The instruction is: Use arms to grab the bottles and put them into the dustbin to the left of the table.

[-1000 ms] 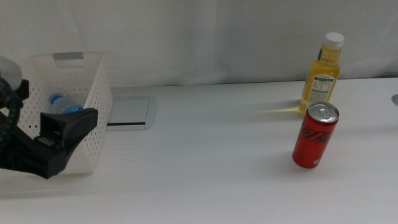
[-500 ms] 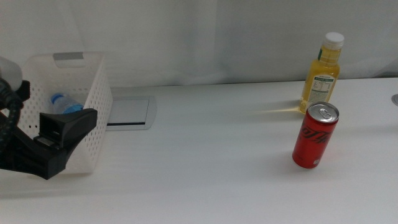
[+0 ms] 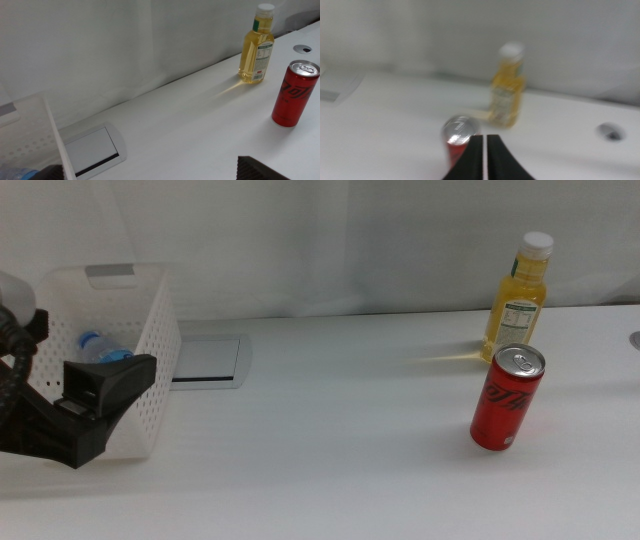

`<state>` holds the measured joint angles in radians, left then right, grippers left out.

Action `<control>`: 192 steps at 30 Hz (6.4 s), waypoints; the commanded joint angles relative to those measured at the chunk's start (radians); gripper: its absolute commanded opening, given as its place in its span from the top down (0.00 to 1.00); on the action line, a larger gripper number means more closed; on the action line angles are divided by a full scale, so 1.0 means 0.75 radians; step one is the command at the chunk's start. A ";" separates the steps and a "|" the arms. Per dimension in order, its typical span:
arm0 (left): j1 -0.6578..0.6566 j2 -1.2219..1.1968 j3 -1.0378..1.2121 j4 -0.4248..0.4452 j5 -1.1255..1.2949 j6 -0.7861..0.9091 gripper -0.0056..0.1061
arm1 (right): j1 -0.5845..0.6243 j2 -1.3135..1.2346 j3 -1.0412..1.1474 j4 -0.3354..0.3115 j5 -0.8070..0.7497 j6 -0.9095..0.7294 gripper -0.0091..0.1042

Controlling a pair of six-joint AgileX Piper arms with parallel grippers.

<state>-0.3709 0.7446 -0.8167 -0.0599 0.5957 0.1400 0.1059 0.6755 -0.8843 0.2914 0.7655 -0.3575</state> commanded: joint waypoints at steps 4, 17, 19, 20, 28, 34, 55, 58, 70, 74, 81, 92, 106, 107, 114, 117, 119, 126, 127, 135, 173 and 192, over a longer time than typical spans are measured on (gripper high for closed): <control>-0.010 -0.004 0.007 -0.009 0.002 0.003 0.15 | 0.180 0.153 -0.013 -0.049 0.130 -0.017 0.44; -0.010 -0.004 0.007 -0.001 0.002 0.003 0.15 | 0.234 0.443 -0.010 -0.153 0.014 0.270 0.01; -0.010 -0.004 0.007 -0.001 0.002 0.003 0.15 | 0.234 0.476 0.015 -0.118 -0.012 0.236 0.01; -0.010 -0.004 0.007 -0.001 0.002 0.003 0.15 | 0.234 0.488 0.036 -0.087 -0.039 0.209 0.01; -0.010 -0.004 0.007 0.002 0.020 0.003 0.15 | 0.287 0.499 0.402 0.026 -0.518 0.042 0.01; -0.010 -0.004 0.007 0.002 0.020 0.003 0.15 | 0.378 0.502 0.631 0.050 -0.909 0.024 0.01; -0.010 -0.004 0.007 0.002 0.015 0.007 0.15 | 0.381 0.892 0.744 0.011 -1.649 0.149 0.01; -0.010 -0.004 0.007 0.002 0.015 0.007 0.15 | 0.381 0.948 0.742 -0.114 -1.729 0.284 0.01; -0.010 -0.004 0.007 0.002 0.015 0.007 0.15 | 0.381 1.217 0.668 -0.340 -1.978 0.456 0.01; -0.010 -0.004 0.007 0.002 0.015 0.007 0.15 | 0.381 1.283 0.599 -0.338 -1.975 0.456 0.01; -0.010 -0.004 0.009 0.002 0.015 0.012 0.15 | 0.381 1.379 0.517 -0.338 -1.976 0.456 0.04; -0.010 -0.004 0.009 0.002 0.013 0.029 0.15 | 0.381 1.424 0.462 -0.335 -1.968 0.477 0.94; -0.010 -0.004 0.009 0.002 0.013 0.048 0.17 | 0.610 1.229 0.461 -0.422 -1.998 0.517 0.94; -0.010 -0.004 0.009 0.002 0.013 0.048 0.17 | 0.644 1.229 0.461 -0.422 -1.998 0.517 0.94; -0.010 -0.004 0.009 0.002 0.013 0.048 0.17 | 0.819 1.312 0.416 -0.410 -1.989 0.517 0.94; -0.010 -0.004 0.009 0.002 0.013 0.048 0.17 | 0.849 1.376 0.373 -0.410 -1.989 0.517 0.94; -0.010 -0.004 0.009 0.002 0.013 0.048 0.17 | 0.855 1.420 0.350 -0.410 -1.989 0.517 0.94; -0.010 -0.004 0.009 0.002 0.013 0.048 0.17 | 0.855 1.495 0.317 -0.410 -1.989 0.517 0.94; -0.010 -0.004 0.009 0.002 0.013 0.048 0.17 | 0.855 1.500 0.317 -0.410 -1.989 0.517 0.94; -0.010 -0.004 0.009 0.002 0.013 0.048 0.17 | 0.855 1.515 0.314 -0.511 -1.938 0.588 0.88; -0.010 -0.004 0.009 0.002 -0.001 0.048 0.17 | 0.820 0.533 0.314 -0.608 -0.587 0.713 0.01; -0.306 0.129 0.078 -0.011 -0.146 0.072 0.17 | 0.179 -0.073 0.314 -0.781 -0.053 0.722 0.01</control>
<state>-0.5612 0.8238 -0.7737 -0.0581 0.5324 0.1909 0.2523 0.6402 -0.6436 -0.2837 0.7132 0.1872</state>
